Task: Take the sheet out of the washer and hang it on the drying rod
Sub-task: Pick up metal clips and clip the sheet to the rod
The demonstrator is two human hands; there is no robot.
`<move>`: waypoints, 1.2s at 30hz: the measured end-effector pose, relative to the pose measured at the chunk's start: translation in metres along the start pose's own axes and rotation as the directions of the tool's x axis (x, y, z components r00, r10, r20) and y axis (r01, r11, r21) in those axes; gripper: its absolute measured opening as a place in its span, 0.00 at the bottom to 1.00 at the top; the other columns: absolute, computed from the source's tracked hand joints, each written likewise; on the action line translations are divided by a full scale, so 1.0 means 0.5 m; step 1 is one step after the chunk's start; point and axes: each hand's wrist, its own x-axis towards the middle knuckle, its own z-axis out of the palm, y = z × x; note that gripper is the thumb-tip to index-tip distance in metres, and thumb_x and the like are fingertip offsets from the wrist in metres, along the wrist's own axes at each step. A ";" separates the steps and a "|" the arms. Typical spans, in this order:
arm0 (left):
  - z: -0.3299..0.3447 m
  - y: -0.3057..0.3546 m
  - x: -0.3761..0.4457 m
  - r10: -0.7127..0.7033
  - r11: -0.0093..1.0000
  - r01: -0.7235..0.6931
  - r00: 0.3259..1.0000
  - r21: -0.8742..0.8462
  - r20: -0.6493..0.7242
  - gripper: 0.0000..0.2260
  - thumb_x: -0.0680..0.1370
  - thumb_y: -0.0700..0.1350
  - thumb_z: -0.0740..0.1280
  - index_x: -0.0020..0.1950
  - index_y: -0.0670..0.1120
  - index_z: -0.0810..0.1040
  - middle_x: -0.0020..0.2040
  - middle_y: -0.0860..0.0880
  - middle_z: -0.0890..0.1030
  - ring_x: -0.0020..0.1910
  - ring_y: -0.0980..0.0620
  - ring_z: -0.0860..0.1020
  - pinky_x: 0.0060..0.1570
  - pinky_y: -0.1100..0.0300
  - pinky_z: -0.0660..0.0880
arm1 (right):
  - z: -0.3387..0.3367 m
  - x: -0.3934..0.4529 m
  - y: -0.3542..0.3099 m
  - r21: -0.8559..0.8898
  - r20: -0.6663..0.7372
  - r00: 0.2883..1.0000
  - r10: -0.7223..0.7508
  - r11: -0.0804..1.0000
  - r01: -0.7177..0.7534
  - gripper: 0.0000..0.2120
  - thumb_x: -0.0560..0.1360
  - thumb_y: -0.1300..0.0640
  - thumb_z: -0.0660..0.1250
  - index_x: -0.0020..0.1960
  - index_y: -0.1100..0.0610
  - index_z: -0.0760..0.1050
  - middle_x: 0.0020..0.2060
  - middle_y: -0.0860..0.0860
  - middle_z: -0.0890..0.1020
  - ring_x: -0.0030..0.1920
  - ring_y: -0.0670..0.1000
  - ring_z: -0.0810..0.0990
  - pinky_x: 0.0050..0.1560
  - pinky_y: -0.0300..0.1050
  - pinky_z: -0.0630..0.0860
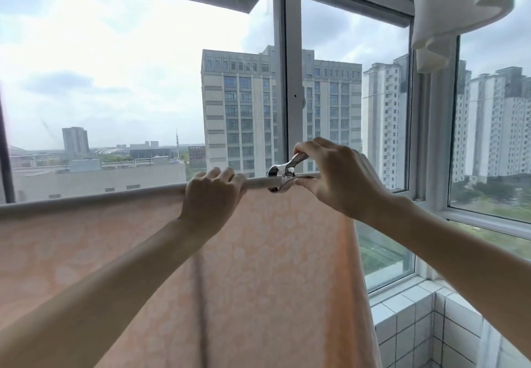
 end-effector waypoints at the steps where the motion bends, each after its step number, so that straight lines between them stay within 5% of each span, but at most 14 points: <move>1: 0.001 0.001 0.000 0.003 1.000 -0.003 1.000 -0.005 -0.006 0.08 0.74 0.48 0.72 0.49 0.45 0.83 0.39 0.48 0.83 0.37 0.46 0.82 0.34 0.54 0.78 | 0.003 0.002 0.004 0.002 0.005 1.000 0.001 1.000 -0.001 0.25 0.69 0.50 0.76 0.63 0.56 0.74 0.54 0.48 0.81 0.37 0.48 0.77 0.46 0.51 0.80; 7: 0.003 0.005 -0.001 0.017 1.000 -0.017 1.000 0.009 -0.015 0.09 0.76 0.49 0.70 0.50 0.46 0.83 0.41 0.48 0.83 0.39 0.47 0.82 0.36 0.55 0.77 | 0.023 0.038 0.014 -0.004 0.054 0.998 -0.021 1.000 0.021 0.27 0.70 0.52 0.76 0.66 0.55 0.73 0.60 0.49 0.80 0.49 0.53 0.82 0.52 0.52 0.79; 15: 0.011 0.002 -0.005 -0.001 1.000 0.001 1.000 -0.005 0.011 0.10 0.78 0.50 0.69 0.53 0.45 0.83 0.43 0.48 0.84 0.40 0.46 0.82 0.38 0.54 0.78 | 0.060 0.070 0.025 0.076 0.226 0.974 -0.013 0.997 -0.004 0.39 0.73 0.53 0.73 0.77 0.58 0.57 0.69 0.56 0.71 0.66 0.55 0.73 0.63 0.52 0.73; 21: -0.001 0.010 -0.004 -0.010 1.000 0.009 0.998 0.009 0.067 0.11 0.79 0.49 0.65 0.55 0.45 0.82 0.44 0.47 0.83 0.41 0.44 0.82 0.39 0.53 0.77 | 0.062 0.081 0.013 0.113 0.219 0.976 0.005 0.993 -0.030 0.36 0.75 0.56 0.67 0.77 0.60 0.54 0.63 0.57 0.74 0.63 0.56 0.72 0.57 0.46 0.72; 25: -0.023 -0.005 -0.007 -0.001 0.999 0.006 0.990 -0.036 0.142 0.12 0.79 0.49 0.63 0.56 0.44 0.80 0.47 0.46 0.82 0.45 0.43 0.81 0.43 0.51 0.76 | 0.041 0.077 -0.012 0.075 0.167 0.986 0.010 0.997 -0.023 0.34 0.75 0.55 0.67 0.76 0.59 0.55 0.64 0.57 0.74 0.66 0.58 0.69 0.65 0.51 0.70; 32: -0.110 -0.097 -0.075 -0.122 0.980 0.150 0.972 -0.133 0.200 0.13 0.81 0.50 0.61 0.61 0.45 0.77 0.53 0.47 0.81 0.51 0.44 0.80 0.48 0.49 0.77 | 0.021 0.034 -0.110 0.011 0.102 0.992 -0.076 0.997 0.075 0.28 0.77 0.56 0.65 0.74 0.58 0.59 0.67 0.56 0.72 0.70 0.54 0.66 0.70 0.46 0.61; 36: -0.172 -0.166 -0.168 -0.138 0.988 0.148 0.971 -0.036 0.197 0.15 0.79 0.46 0.63 0.65 0.44 0.75 0.57 0.45 0.81 0.54 0.42 0.79 0.53 0.46 0.75 | 0.037 -0.003 -0.199 -0.003 0.149 0.983 -0.107 0.994 0.109 0.27 0.77 0.54 0.65 0.73 0.59 0.61 0.67 0.57 0.73 0.69 0.55 0.68 0.71 0.46 0.61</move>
